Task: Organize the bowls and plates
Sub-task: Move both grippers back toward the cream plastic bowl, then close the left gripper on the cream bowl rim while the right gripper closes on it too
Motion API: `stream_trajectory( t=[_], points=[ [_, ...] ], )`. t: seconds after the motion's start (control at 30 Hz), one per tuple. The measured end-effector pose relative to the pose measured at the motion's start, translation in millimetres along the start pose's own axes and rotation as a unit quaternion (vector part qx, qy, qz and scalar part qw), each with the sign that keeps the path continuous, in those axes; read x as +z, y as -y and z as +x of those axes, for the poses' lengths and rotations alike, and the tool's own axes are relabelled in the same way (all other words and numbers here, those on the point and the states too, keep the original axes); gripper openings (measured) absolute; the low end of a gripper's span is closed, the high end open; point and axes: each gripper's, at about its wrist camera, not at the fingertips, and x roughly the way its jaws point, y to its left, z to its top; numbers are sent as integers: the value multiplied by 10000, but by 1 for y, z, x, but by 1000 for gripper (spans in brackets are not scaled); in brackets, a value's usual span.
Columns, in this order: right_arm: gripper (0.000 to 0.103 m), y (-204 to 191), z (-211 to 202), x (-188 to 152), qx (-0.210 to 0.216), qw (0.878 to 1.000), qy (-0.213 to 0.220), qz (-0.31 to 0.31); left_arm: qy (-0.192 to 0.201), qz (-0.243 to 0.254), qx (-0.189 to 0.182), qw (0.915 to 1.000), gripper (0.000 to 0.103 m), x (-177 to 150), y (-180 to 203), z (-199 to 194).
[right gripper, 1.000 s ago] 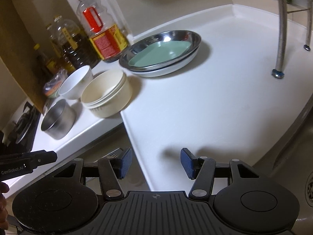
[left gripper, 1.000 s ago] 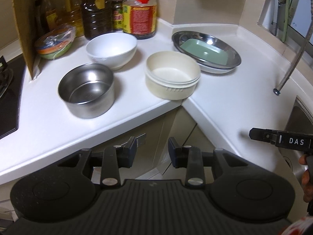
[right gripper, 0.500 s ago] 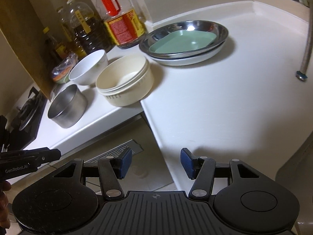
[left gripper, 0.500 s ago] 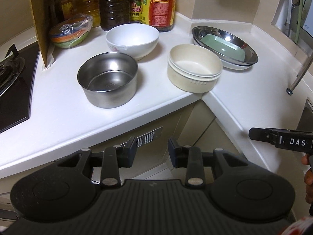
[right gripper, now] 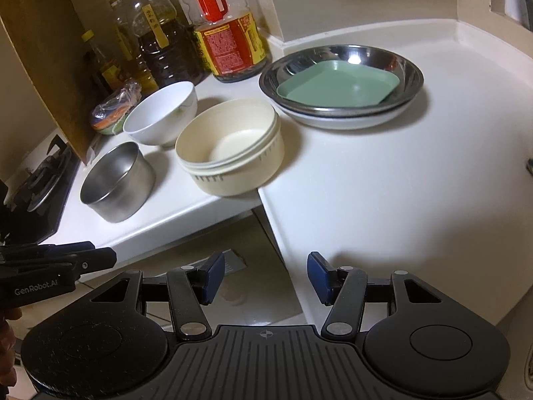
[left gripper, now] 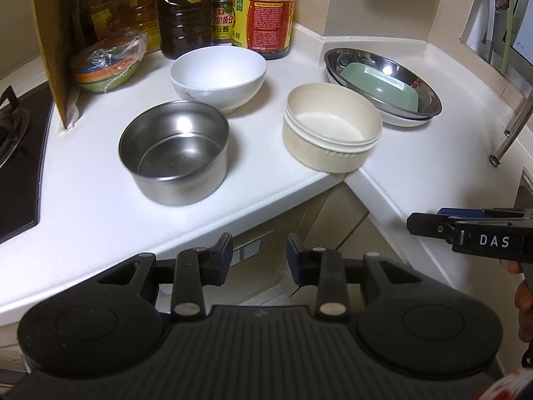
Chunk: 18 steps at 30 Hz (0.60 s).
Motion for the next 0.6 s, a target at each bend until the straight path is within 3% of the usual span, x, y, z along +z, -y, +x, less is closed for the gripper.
stream_trajectory(
  t=[0.6],
  points=[
    [55, 26, 14, 56, -11, 9981, 596, 180, 465, 24, -307, 9984, 32, 65, 20, 35]
  ],
)
